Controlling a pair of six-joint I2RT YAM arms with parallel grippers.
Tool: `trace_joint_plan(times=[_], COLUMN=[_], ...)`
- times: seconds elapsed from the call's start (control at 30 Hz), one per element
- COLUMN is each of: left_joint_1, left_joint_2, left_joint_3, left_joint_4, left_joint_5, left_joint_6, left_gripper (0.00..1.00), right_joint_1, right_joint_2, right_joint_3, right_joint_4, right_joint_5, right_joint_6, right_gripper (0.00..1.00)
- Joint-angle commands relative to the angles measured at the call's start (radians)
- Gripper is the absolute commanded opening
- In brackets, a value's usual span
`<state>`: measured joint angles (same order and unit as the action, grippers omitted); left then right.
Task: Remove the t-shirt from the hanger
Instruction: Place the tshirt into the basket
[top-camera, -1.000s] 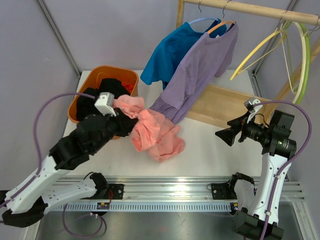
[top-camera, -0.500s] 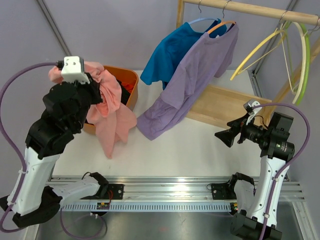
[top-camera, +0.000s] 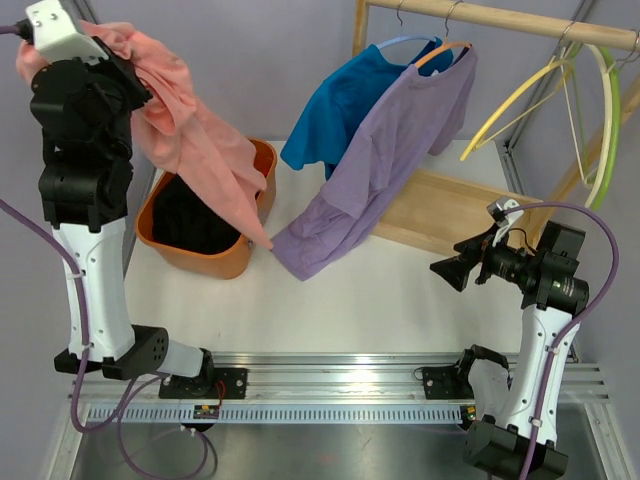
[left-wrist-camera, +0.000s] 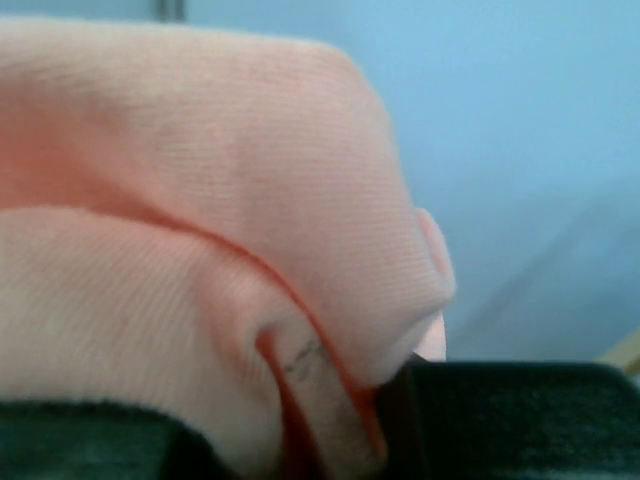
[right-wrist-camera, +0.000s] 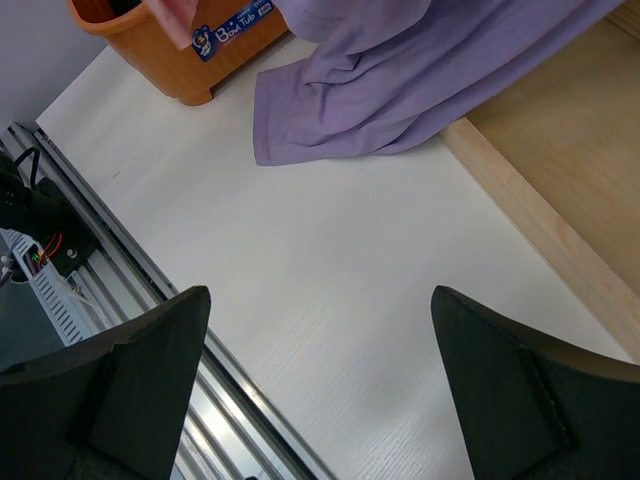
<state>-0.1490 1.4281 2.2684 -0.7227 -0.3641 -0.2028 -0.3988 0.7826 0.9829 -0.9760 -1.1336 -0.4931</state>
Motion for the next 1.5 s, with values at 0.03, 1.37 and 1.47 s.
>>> trace_joint_plan(times=[0.03,1.37,1.47], left_joint_1=[0.129,0.215,0.215], left_joint_2=[-0.012,-0.322,-0.383], left_joint_3=[0.031,-1.115,-1.107], left_joint_4=[0.18,0.356,0.362], left_joint_5=[0.092,0.611,0.605], left_joint_6=[-0.122,-0.181,-0.17], left_gripper=[0.0,0.99,0.99], right_joint_1=[0.005,0.005,0.005], right_joint_2=[0.009,0.024,0.035], right_joint_3=[0.005,0.126,0.152], right_joint_4=[0.002,-0.099,-0.128], right_joint_5=[-0.003,0.098,0.115], right_joint_6=[-0.019,-0.022,-0.033], right_gripper=[0.99,0.99,0.99])
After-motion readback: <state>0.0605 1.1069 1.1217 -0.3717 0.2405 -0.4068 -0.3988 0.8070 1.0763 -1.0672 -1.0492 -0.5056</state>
